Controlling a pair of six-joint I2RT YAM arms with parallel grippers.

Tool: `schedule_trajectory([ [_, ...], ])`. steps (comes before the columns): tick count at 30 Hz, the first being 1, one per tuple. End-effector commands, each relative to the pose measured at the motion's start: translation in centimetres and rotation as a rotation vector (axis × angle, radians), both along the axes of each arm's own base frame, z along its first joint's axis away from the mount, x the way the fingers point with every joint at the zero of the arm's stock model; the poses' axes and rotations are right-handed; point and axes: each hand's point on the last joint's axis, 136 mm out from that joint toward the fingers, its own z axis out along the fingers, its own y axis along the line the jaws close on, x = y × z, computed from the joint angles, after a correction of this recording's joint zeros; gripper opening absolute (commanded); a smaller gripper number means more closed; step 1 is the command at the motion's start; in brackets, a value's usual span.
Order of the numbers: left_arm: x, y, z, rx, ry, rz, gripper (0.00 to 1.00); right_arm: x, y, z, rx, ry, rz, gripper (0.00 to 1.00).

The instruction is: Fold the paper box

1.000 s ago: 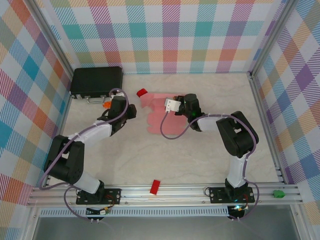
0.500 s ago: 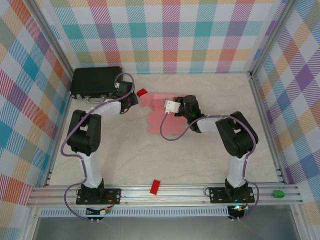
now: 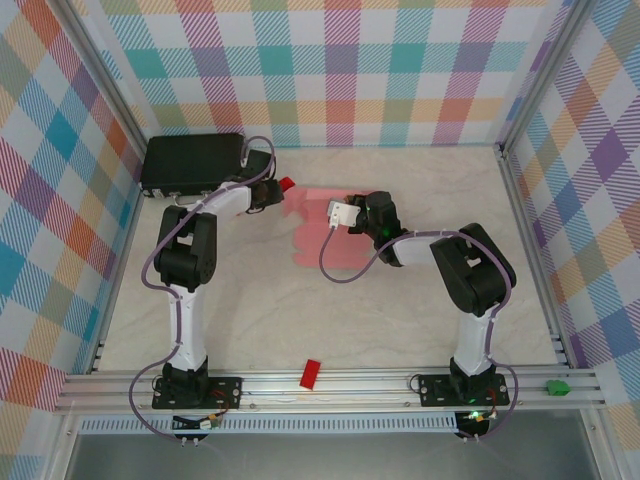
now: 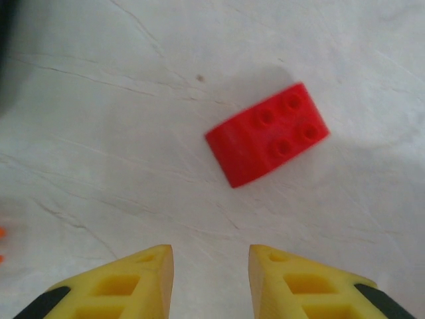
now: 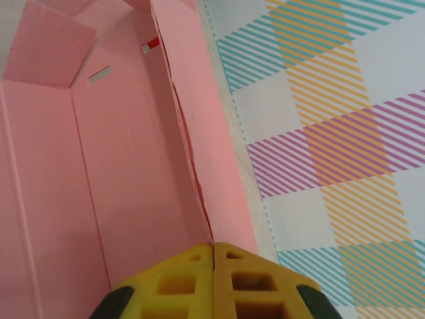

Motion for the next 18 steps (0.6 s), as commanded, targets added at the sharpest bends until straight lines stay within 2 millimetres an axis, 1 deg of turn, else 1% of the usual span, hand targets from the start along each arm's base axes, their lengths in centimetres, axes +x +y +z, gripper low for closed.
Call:
schedule_trajectory([
  [1,-0.1,-2.2,1.0,-0.098,-0.022,-0.131,0.35,-0.3,0.6,-1.9,-0.023,0.038,0.017,0.05],
  [4,-0.7,-3.3,0.9,-0.147,-0.015,-0.183,0.34,-0.2,0.6,-1.7,-0.021,0.036,0.013,0.05],
  [7,-1.3,-4.0,0.6,-0.180,0.000,-0.218,0.33,-0.3,0.7,-1.9,-0.025,0.039,0.012,0.05],
  [14,-2.6,-4.6,0.7,-0.220,0.004,-0.261,0.32,-0.2,0.5,-2.1,-0.030,0.041,0.004,0.04],
  [18,-3.2,-5.3,1.3,-0.254,-0.006,-0.295,0.32,0.0,0.6,-1.9,-0.030,0.036,0.000,0.05],
])
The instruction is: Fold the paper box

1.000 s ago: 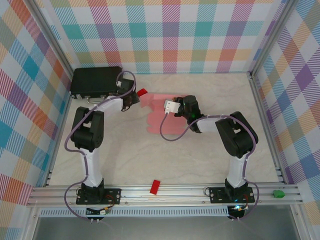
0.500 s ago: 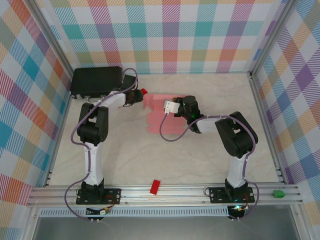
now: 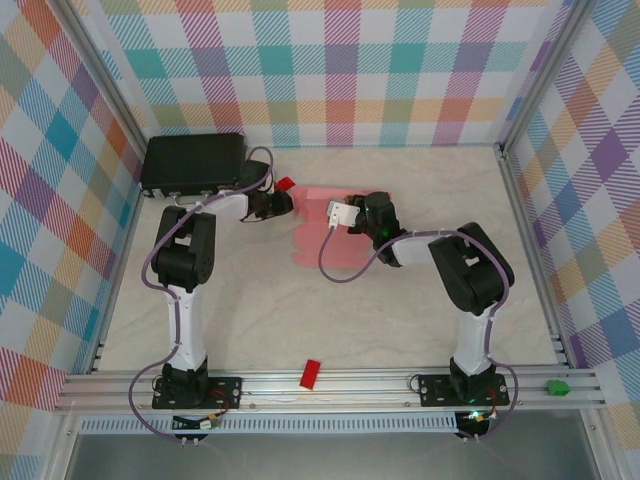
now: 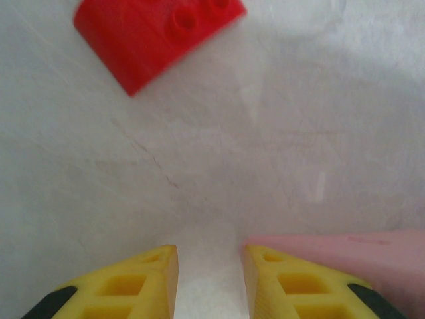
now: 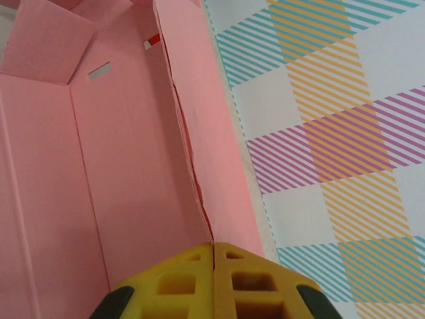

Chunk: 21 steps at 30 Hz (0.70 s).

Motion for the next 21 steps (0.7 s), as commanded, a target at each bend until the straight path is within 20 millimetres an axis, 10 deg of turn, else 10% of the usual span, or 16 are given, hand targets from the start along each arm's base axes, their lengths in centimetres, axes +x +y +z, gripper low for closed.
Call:
schedule_trajectory([
  [1,-0.2,-1.4,3.7,-0.074,-0.078,-0.071,0.32,-0.3,0.6,-1.7,-0.026,0.041,0.016,0.05],
  [13,-0.7,-2.4,4.9,-0.124,-0.113,-0.130,0.30,-0.1,0.5,-1.5,-0.032,0.033,0.006,0.04],
  [21,-1.0,2.5,6.8,-0.011,-0.248,0.051,0.24,0.1,0.6,-1.2,-0.030,0.024,0.004,0.04],
])
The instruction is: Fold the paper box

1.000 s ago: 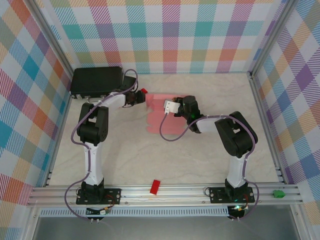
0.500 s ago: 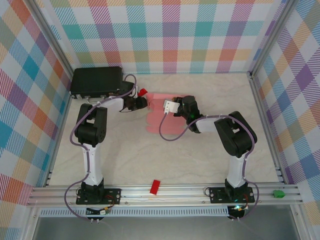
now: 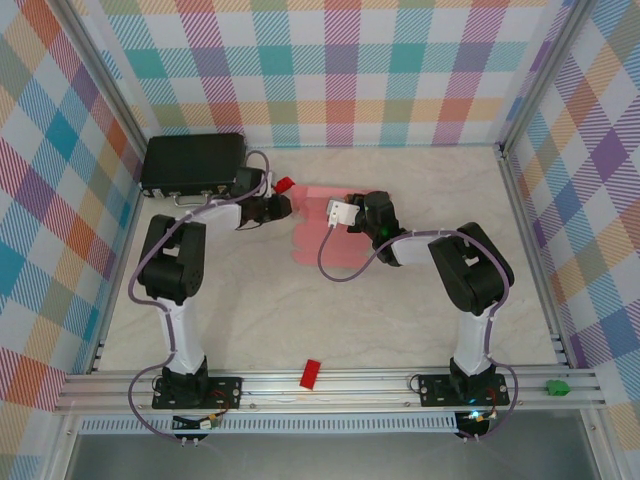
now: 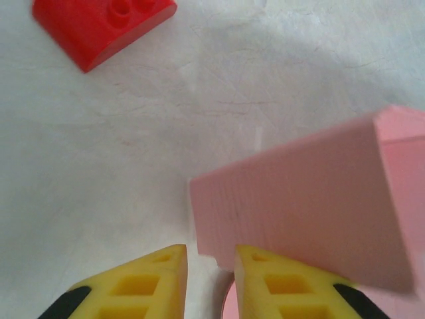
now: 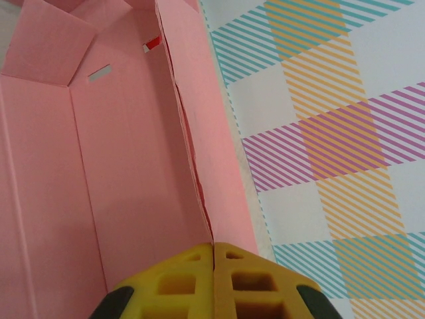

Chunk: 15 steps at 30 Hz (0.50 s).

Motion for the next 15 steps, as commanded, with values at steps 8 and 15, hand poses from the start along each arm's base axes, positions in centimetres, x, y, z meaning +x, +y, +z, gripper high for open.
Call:
schedule_trajectory([
  [8,3.2,6.5,4.1,0.082,-0.135,0.302,0.18,-0.3,0.7,-1.4,-0.029,0.032,0.020,0.04],
  [15,6.9,5.2,3.6,0.037,-0.106,0.295,0.16,-0.7,0.9,-1.6,-0.028,0.038,0.034,0.05],
])
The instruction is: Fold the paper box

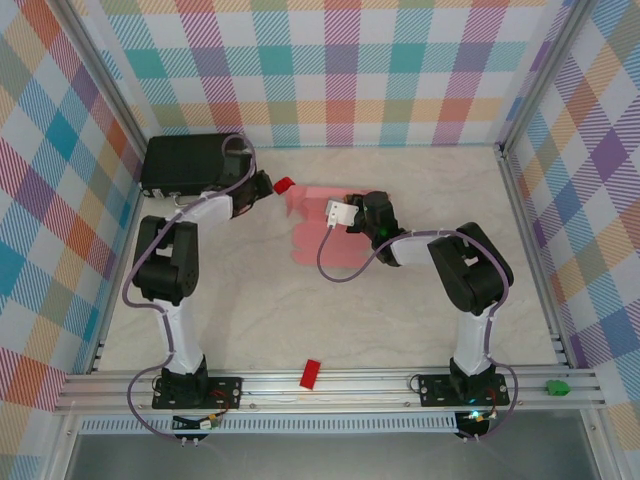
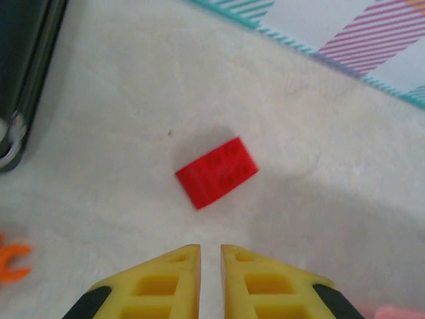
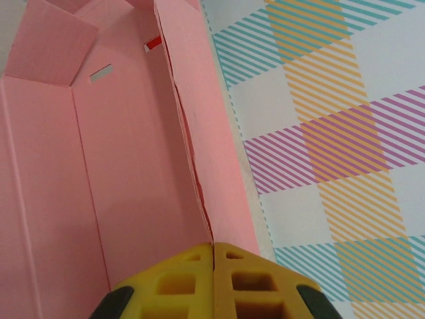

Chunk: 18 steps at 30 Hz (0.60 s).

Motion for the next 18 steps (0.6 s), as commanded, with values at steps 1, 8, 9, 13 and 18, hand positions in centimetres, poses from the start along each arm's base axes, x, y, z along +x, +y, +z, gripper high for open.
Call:
schedule_trajectory([
  [1,1.4,-0.4,-0.7,-0.033,0.031,-0.001,0.16,-0.7,0.7,-1.6,-0.028,0.038,0.029,0.05],
  [8,3.7,-3.7,-2.4,-0.123,0.081,-0.138,0.18,-0.7,0.7,-1.7,-0.029,0.036,0.029,0.05],
  [9,3.8,-4.3,-2.4,-0.143,0.081,-0.162,0.18,-0.7,0.8,-1.7,-0.028,0.036,0.030,0.05],
  [13,3.2,-5.8,-2.7,-0.174,0.102,-0.244,0.18,-0.5,0.7,-1.8,-0.035,0.036,0.025,0.05],
  [18,1.2,-6.6,-3.3,-0.183,0.127,-0.328,0.18,-0.2,0.7,-1.8,-0.037,0.033,0.016,0.04],
])
